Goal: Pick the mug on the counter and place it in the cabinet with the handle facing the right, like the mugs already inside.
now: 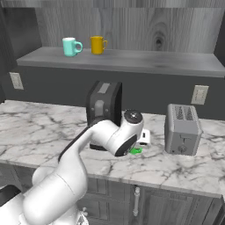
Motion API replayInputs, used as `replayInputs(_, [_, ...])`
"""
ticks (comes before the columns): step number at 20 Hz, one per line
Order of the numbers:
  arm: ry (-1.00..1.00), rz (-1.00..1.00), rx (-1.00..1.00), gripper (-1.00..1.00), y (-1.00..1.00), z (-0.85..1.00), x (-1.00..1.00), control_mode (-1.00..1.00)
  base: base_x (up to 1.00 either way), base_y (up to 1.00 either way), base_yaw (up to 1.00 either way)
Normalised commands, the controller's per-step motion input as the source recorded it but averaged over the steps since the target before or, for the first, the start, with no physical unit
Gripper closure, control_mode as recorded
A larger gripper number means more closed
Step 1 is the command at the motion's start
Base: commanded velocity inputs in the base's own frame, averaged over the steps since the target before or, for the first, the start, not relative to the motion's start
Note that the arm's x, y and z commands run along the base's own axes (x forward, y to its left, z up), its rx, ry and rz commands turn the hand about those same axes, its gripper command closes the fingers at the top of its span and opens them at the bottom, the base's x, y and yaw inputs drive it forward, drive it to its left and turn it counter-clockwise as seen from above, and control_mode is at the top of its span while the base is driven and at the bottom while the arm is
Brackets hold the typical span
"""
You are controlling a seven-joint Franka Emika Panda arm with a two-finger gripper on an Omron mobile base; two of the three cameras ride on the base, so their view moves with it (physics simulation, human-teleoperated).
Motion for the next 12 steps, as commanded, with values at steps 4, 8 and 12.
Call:
replayInputs(4, [0.0, 0.11, 0.0, -1.0, -0.17, -0.42, 0.29, -1.0, 0.0, 0.0, 0.0])
replayInputs(8, [0.0, 0.12, 0.0, -1.0, -0.18, -0.35, 0.28, -1.0, 0.0, 0.0, 0.0])
replayInputs(12, [0.0, 0.1, 0.0, -1.0, -0.15, -0.22, 0.29, -1.0, 0.0, 0.0, 0.0])
